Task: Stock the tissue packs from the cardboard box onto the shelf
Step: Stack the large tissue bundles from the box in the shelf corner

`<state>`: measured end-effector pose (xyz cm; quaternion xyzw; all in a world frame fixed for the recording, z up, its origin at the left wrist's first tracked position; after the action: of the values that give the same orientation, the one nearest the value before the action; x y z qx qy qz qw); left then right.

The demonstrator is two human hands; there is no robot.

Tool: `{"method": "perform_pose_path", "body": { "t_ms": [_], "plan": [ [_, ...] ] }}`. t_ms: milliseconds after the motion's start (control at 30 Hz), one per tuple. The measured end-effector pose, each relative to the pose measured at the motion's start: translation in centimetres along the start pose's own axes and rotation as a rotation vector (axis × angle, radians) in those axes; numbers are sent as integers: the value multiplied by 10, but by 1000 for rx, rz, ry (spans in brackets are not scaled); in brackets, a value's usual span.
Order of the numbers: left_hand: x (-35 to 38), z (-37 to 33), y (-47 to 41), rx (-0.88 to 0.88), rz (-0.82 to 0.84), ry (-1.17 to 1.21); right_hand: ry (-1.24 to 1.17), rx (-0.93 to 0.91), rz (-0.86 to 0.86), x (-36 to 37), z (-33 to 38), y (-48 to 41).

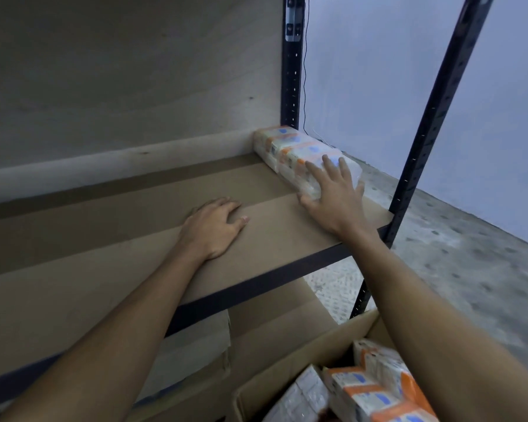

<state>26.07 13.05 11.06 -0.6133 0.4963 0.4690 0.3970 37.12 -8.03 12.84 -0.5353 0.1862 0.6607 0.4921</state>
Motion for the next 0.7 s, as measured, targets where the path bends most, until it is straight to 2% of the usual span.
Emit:
{"method": "perform_pose_path", "body": {
  "t_ms": [133, 333, 500, 700],
  "plan": [
    [-5, -8, 15, 16, -7, 34, 68, 5, 122, 7, 16, 37],
    [2, -23, 44, 52, 85, 61, 94, 15, 284, 12, 25, 88],
    [13, -50, 77, 115, 108, 47, 119, 9, 287, 5, 33, 124],
    [32, -85, 120, 237, 18, 29, 86, 14, 262, 5, 28, 178]
  ]
}}
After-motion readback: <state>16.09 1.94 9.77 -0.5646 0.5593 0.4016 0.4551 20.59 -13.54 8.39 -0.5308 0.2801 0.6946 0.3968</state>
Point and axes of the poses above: each hand's wrist, its own y-axis away from the middle knuckle, its own x-axis out of the palm, z = x × y, the point moved 4 cm from there along -y, towards the middle knuckle, and after that the axes turned 11 degrees about z, right-handed, at the moved point
